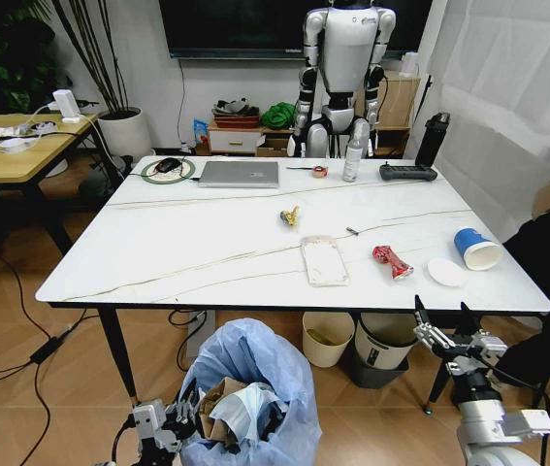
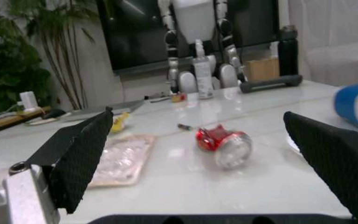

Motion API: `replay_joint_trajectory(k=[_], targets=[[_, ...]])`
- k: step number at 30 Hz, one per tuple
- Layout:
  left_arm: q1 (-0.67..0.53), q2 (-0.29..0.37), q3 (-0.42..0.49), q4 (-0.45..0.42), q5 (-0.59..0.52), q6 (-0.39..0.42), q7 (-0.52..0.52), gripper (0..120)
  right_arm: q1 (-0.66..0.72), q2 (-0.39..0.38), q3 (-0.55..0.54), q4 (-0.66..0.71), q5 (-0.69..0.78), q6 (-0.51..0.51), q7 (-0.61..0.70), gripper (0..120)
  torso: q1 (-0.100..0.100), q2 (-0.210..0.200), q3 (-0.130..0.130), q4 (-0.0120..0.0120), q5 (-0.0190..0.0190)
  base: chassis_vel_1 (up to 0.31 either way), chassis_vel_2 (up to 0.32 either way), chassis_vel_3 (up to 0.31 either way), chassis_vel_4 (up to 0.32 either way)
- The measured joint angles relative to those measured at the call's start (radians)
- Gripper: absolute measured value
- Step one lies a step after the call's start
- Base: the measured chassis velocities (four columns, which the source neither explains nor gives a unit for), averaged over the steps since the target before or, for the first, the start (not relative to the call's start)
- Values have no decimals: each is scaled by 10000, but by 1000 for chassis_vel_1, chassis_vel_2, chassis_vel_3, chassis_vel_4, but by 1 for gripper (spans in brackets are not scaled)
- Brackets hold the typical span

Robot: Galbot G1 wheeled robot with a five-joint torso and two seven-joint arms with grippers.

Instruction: Pick up the trash bin and place the trash from the table into it.

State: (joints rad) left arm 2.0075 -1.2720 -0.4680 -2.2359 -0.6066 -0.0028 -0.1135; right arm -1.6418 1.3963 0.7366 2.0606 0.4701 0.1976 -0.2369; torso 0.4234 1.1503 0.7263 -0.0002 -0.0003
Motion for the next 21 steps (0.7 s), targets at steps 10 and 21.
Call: replay_joint_trajectory(k=[10,21], targets=[[571,-149,-558,-181,-6,-76,33,0,2342,-3732,-2110,312,1345,-3274,2878,100,1,-1,1,3,6,17,13,-13,-10],[889,-740,-1428,-568,-21,66,25,0,5024,-5074,-4859,-374,1012,-4942,2876,100,1,-1,1,4,3,0,0,0,0]])
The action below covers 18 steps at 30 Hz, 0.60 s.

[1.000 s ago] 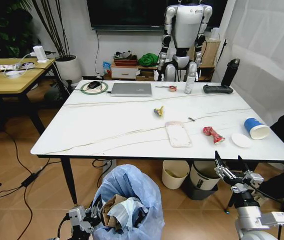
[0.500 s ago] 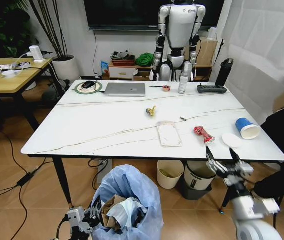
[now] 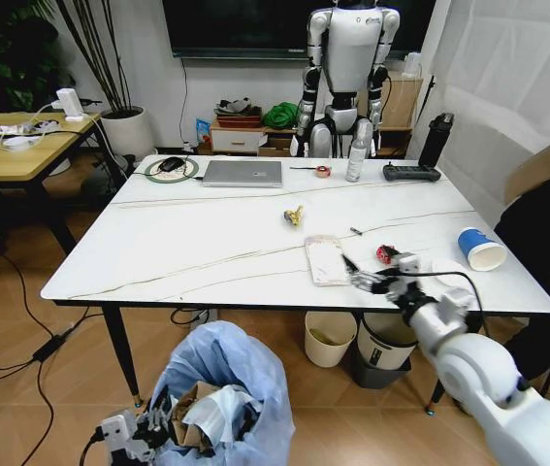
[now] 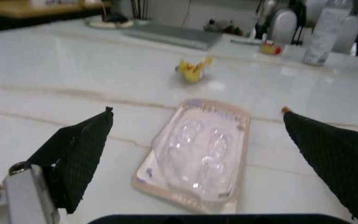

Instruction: Pick up the trash bin and place the trash from the table into it.

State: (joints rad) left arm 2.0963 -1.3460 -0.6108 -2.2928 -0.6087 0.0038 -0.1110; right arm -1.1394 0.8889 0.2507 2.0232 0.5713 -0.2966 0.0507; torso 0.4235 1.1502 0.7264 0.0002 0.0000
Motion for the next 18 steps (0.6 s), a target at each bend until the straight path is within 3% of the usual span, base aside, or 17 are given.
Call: replay_joint_trajectory(k=[9,18], targets=[[11,-480,-61,-32,206,23,2,0,623,188,-497,-543,-488,-994,1,100,0,0,-1,-1,0,0,0,0,0],[-83,-594,168,60,352,114,-32,0,844,365,-769,-986,-743,-1112,-29,100,0,0,-1,-3,-1,0,0,0,0]])
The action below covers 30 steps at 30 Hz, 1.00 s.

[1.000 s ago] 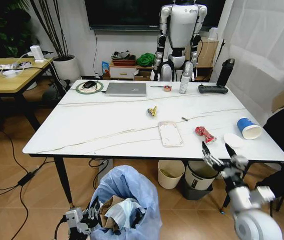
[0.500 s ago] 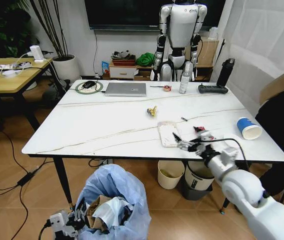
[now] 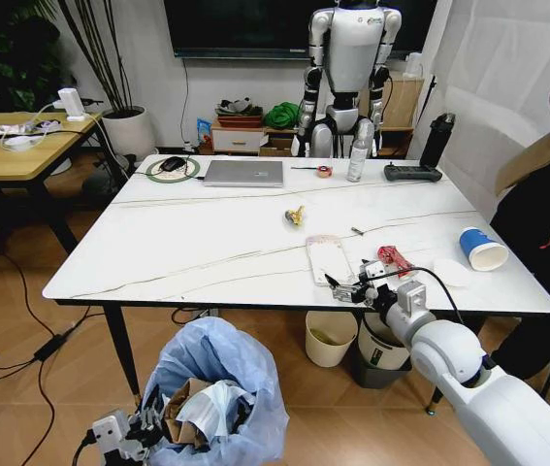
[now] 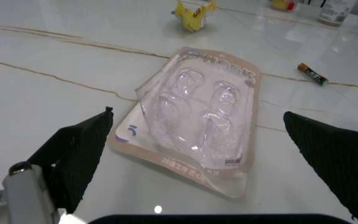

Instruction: Pick up the trash bin and place the trash from the table into it.

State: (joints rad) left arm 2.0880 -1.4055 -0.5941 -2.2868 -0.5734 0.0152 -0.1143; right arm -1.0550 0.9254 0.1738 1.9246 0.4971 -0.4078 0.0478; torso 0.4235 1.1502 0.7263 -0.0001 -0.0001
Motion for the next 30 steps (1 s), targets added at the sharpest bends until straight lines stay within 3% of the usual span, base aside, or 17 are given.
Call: replay_joint_trajectory(k=[8,14,20,26,30], targets=[[23,-27,-34,-74,56,9,-5,0,526,462,-467,-686,-148,84,-10,100,0,0,0,2,0,0,0,0,0],[-15,22,-28,-98,32,22,-23,0,713,637,-474,-1095,-276,308,-47,75,0,0,0,2,0,0,0,0,0],[-87,57,32,-24,3,28,-30,0,592,646,-397,-1115,-296,357,-47,58,0,0,0,1,0,0,0,0,0],[-157,154,23,30,-99,50,-44,0,553,688,-369,-1142,-316,377,-46,32,0,0,0,1,0,0,0,0,0],[-159,182,7,31,-125,55,-47,0,563,707,-372,-1177,-316,376,-47,22,0,0,0,2,0,0,0,0,0]])
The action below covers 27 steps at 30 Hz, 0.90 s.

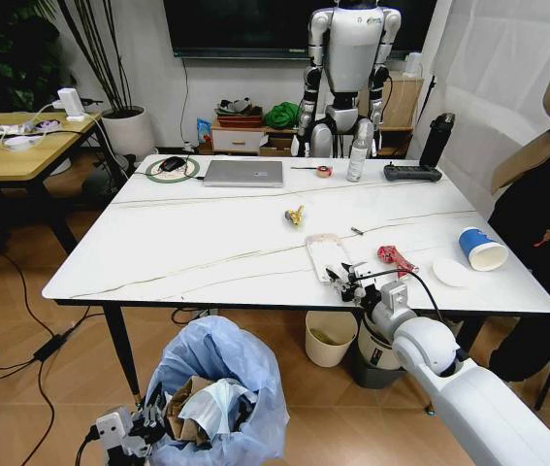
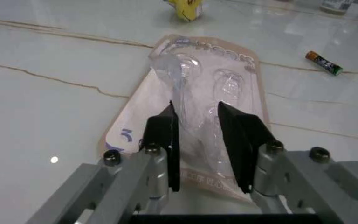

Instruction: Pick up the trash bin and place the trash from the table into it.

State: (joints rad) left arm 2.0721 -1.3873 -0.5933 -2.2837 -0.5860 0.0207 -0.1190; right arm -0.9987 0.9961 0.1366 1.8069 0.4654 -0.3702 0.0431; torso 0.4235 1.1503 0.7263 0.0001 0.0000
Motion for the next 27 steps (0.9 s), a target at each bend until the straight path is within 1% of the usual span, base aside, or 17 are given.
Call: replay_joint_trajectory(k=[3,4,6,12,18,19,22,25,26,27], targets=[[-14,33,-18,-1,-12,5,-4,0,-32,11,9,-26,-2,2,-11,9,0,0,0,0,0,0,0,0,0],[-14,33,-18,-1,-12,5,-4,0,-32,11,9,-26,-2,2,-11,9,0,0,0,0,0,0,0,0,0],[-29,70,-16,-12,-23,20,-15,0,-107,3,84,10,4,36,-18,0,0,0,0,0,0,0,0,0,0],[-39,162,31,-19,-39,47,-32,0,-289,-83,276,360,384,344,-28,0,0,0,0,-1,0,0,0,0,0],[-30,185,163,-19,-40,47,-33,0,-390,-124,415,1021,1726,1029,-159,0,0,0,0,0,1,0,0,0,0],[-30,185,163,-19,-40,47,-33,0,-390,-124,415,1021,1726,1029,-159,0,0,0,0,0,1,0,0,0,0],[-43,220,157,-27,-102,64,-34,0,-532,-290,426,1382,2261,1374,-395,0,0,0,0,1,0,0,0,0,0],[-64,321,27,-44,-276,119,-33,0,-907,-708,417,2186,3272,1948,-1076,0,0,0,0,-1,-1,0,0,0,0],[-64,321,27,-44,-276,119,-33,0,-907,-708,417,2186,3272,1948,-1076,0,0,0,0,-1,-1,0,0,0,0],[-59,352,-26,-45,-333,124,-32,0,-1059,-904,306,2574,3808,2188,-1400,0,0,0,-1,-1,0,0,0,0,0]])
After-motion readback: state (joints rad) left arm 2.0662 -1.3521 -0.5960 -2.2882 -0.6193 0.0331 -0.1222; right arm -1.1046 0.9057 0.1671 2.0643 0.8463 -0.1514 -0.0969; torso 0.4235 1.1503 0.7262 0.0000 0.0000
